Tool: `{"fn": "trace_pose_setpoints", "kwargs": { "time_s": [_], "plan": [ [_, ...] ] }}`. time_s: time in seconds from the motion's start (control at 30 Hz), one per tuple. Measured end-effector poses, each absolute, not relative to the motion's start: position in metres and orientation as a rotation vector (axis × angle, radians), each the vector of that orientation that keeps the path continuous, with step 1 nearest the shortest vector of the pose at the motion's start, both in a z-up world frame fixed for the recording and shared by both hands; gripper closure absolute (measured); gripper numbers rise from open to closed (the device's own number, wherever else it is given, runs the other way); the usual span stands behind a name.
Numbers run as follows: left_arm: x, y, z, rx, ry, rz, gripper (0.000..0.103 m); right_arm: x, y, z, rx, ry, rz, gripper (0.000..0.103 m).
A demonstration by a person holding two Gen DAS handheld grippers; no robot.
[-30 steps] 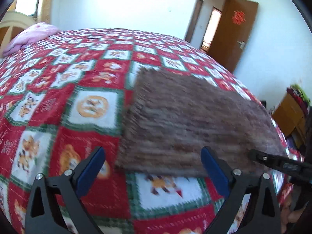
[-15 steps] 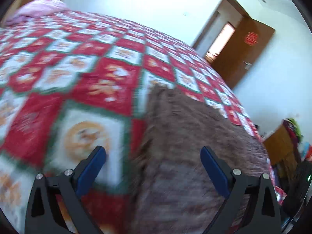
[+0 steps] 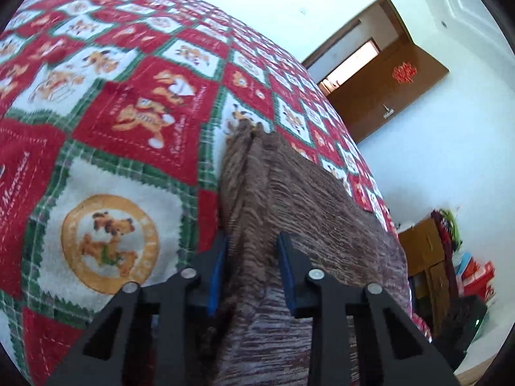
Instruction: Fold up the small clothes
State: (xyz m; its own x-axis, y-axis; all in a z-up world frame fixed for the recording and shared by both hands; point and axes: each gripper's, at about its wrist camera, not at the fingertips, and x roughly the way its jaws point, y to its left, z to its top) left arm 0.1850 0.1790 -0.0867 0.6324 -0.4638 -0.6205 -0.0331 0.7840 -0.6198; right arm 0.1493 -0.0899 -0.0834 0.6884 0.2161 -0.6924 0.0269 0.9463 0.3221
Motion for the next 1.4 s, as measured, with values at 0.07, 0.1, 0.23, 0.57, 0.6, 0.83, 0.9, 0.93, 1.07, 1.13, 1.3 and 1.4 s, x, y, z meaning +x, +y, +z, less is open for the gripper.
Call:
{"fn": "trace_pose_setpoints", "kwargs": {
  "time_s": [0.07,0.1,0.23,0.57,0.6,0.83,0.9,0.93,1.07,1.13,1.3,1.4],
  "plan": [
    [0.192,0.177,-0.086,-0.645,0.877,-0.262,0.058,0.149,-0.09,-0.083,0.32,0.807,0.109,0.093],
    [0.198,0.172,-0.082,-0.628,0.883,-0.275,0.051,0.149,-0.09,-0.083,0.322,0.807,0.11,0.093],
    [0.211,0.149,-0.071,-0.471,0.89,-0.276,0.046,0.149,-0.093,-0.084,0.351,0.809,0.12,0.093],
    [0.195,0.147,-0.052,-0.481,0.815,-0.288,0.091,0.145,-0.107,-0.08,0.457,0.755,0.174,0.093],
    [0.196,0.143,-0.047,-0.471,0.807,-0.296,0.092,0.146,-0.108,-0.079,0.458,0.747,0.174,0.093],
    [0.192,0.091,-0.012,-0.385,0.762,-0.434,0.093,0.159,-0.107,-0.088,0.448,0.798,0.169,0.094],
    [0.191,0.072,-0.012,-0.362,0.779,-0.475,0.093,0.16,-0.113,-0.091,0.494,0.804,0.182,0.094],
    [0.19,0.059,-0.014,-0.345,0.792,-0.505,0.099,0.16,-0.117,-0.093,0.526,0.805,0.191,0.094],
    [0.184,0.024,-0.023,-0.282,0.822,-0.547,0.099,0.154,-0.143,-0.102,0.766,0.773,0.246,0.096],
    [0.185,0.017,-0.032,-0.267,0.845,-0.54,0.099,0.152,-0.153,-0.104,0.848,0.746,0.267,0.093],
    [0.183,0.02,-0.053,-0.285,0.929,-0.545,0.099,0.152,-0.16,-0.103,0.946,0.689,0.33,0.093],
    [0.169,0.031,-0.039,-0.288,0.91,-0.581,0.099,0.153,-0.155,-0.095,0.919,0.666,0.35,0.093]
  ]
}}
